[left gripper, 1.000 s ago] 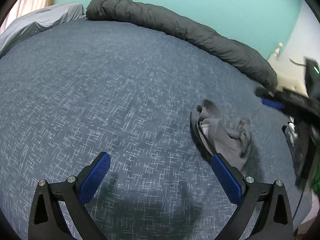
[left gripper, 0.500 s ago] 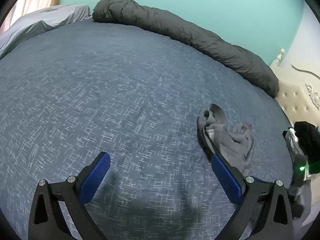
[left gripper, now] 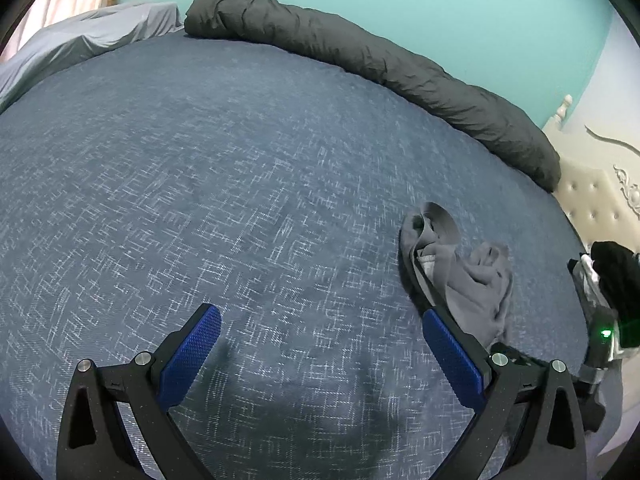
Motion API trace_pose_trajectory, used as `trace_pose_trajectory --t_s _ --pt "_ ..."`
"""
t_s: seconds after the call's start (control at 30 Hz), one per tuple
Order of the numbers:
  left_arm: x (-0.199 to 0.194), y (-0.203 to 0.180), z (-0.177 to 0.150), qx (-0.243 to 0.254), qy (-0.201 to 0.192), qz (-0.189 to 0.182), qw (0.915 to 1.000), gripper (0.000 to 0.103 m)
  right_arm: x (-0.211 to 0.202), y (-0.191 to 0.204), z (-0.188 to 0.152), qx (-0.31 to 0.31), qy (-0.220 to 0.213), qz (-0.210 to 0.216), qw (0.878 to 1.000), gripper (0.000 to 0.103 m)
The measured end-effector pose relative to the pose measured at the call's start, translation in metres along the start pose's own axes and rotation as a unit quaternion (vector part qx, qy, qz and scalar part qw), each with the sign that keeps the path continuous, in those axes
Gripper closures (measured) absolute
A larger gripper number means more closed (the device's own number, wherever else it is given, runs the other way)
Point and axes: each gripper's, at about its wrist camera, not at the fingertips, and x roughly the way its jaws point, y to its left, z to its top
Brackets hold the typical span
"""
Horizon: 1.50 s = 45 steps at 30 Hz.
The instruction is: Fold clothes
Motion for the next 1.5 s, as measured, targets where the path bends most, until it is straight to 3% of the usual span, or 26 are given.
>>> trace_pose_trajectory --t_s 0.23,0.37,0.53,0.7,0.8,1.1,1.37,1.5 --pt "0.003 -0.002 0.000 0.000 0.003 0.000 1.0000 0.000 -0.043 -0.014 0.018 0.024 -0.046 0.044 0.998 0.100" --pt "0.006 -0.002 0.001 -0.003 0.005 -0.001 1.0000 0.000 -0.063 -0.019 0.046 0.042 -0.072 0.061 0.995 0.100" --pt "0.007 -0.005 0.000 0.000 0.006 0.000 1.0000 0.000 -0.069 -0.032 0.107 0.054 -0.094 0.071 0.992 0.100" --pt "0.010 -0.007 -0.001 0.002 0.010 0.000 1.0000 0.000 -0.048 -0.039 0.161 0.062 -0.093 0.048 0.993 0.100" --pt "0.011 -0.005 0.001 0.001 0.011 -0.001 0.9999 0.000 -0.033 -0.050 0.178 0.074 -0.086 0.015 0.993 0.100" --pt "0.019 -0.007 0.010 -0.006 0.012 -0.001 0.9999 0.000 -0.008 -0.101 0.147 0.162 -0.081 -0.017 0.983 0.094" --pt "0.035 -0.031 0.021 0.011 0.013 -0.008 0.9998 0.000 -0.031 -0.090 0.064 0.189 -0.126 0.074 0.971 0.068" --pt "0.051 -0.045 0.025 0.019 0.020 -0.012 0.9996 0.000 -0.021 -0.093 0.036 0.219 -0.115 0.099 0.964 0.067"
